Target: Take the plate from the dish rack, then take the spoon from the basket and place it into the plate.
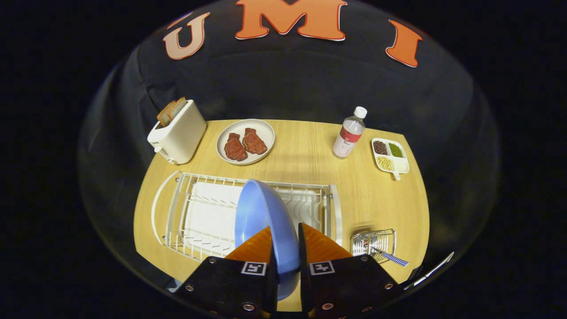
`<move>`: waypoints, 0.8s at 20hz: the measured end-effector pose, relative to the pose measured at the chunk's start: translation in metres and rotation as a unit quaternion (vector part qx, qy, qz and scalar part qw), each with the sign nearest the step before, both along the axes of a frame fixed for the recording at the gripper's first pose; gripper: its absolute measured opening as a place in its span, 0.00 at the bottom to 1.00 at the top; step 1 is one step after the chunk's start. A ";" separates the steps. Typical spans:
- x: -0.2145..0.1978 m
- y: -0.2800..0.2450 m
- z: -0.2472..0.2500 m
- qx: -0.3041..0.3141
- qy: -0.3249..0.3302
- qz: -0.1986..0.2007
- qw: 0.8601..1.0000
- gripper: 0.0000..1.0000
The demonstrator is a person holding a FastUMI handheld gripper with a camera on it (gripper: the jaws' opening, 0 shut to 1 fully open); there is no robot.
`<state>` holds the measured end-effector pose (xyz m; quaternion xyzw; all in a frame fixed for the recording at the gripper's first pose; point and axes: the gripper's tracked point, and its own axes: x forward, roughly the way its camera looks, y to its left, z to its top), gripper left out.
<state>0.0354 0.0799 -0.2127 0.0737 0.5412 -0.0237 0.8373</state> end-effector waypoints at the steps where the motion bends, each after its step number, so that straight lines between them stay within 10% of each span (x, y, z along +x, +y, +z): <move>1: -0.002 -0.005 0.004 -0.003 -0.005 -0.001 1.000 0.21; 16: -0.109 -0.036 0.016 0.095 -0.022 -0.023 0.995 0.21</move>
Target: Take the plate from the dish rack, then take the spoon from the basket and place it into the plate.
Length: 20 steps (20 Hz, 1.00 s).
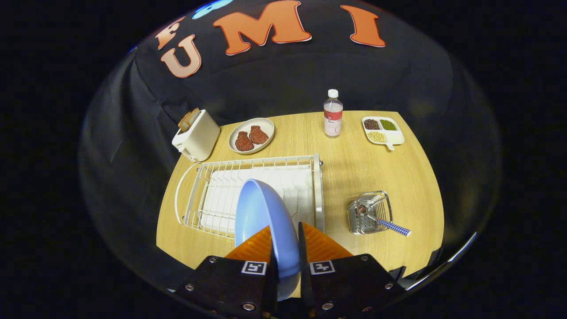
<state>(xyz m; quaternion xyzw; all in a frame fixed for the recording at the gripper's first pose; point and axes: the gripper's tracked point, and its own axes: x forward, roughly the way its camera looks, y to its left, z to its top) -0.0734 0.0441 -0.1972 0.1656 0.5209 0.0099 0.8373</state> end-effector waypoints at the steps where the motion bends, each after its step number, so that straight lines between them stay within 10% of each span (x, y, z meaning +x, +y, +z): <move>1: -0.008 0.000 -0.005 0.008 0.000 -0.001 1.000 0.21; 20: -0.110 0.031 -0.095 0.124 0.009 0.017 0.992 0.21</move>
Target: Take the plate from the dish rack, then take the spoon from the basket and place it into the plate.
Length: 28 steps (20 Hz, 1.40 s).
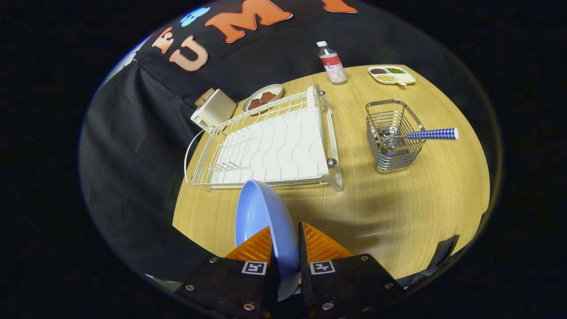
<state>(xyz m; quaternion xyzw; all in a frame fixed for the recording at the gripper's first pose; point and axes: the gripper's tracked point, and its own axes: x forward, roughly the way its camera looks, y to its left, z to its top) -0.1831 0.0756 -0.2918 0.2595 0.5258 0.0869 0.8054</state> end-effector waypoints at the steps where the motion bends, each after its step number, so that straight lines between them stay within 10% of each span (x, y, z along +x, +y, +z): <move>1: -0.001 0.001 -0.003 0.002 0.002 -0.001 1.000 0.21; 28: -0.011 -0.029 -0.072 -0.114 0.016 0.004 0.993 0.33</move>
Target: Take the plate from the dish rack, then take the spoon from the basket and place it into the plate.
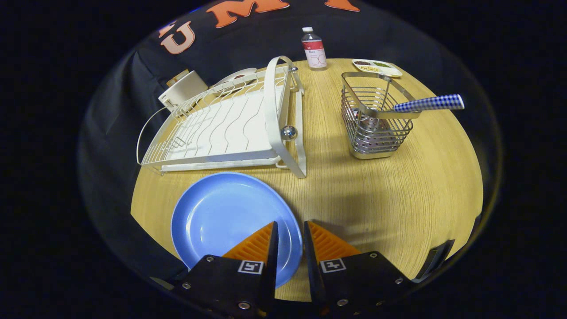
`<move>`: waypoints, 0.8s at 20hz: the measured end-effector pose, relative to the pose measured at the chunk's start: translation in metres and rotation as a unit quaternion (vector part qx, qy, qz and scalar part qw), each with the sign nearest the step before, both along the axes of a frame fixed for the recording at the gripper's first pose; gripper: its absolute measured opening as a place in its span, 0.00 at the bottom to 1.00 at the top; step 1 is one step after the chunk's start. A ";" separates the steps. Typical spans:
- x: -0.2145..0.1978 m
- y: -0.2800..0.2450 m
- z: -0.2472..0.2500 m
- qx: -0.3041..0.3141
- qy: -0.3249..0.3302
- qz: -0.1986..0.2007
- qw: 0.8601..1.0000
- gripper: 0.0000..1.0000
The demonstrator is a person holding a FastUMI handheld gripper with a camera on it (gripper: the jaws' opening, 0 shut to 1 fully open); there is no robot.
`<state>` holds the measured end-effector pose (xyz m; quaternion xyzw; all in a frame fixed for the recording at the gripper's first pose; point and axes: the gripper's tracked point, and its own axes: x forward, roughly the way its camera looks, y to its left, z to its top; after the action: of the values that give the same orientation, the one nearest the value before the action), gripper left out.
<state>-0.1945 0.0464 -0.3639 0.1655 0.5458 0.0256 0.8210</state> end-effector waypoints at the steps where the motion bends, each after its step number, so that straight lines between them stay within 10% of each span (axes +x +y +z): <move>1: 0.003 -0.006 0.004 -0.008 -0.008 -0.001 1.000 0.32; 16: 0.057 -0.141 0.058 -0.103 -0.153 -0.149 0.972 0.60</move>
<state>-0.1378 -0.0943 -0.3064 0.1535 0.3829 -0.1286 0.9018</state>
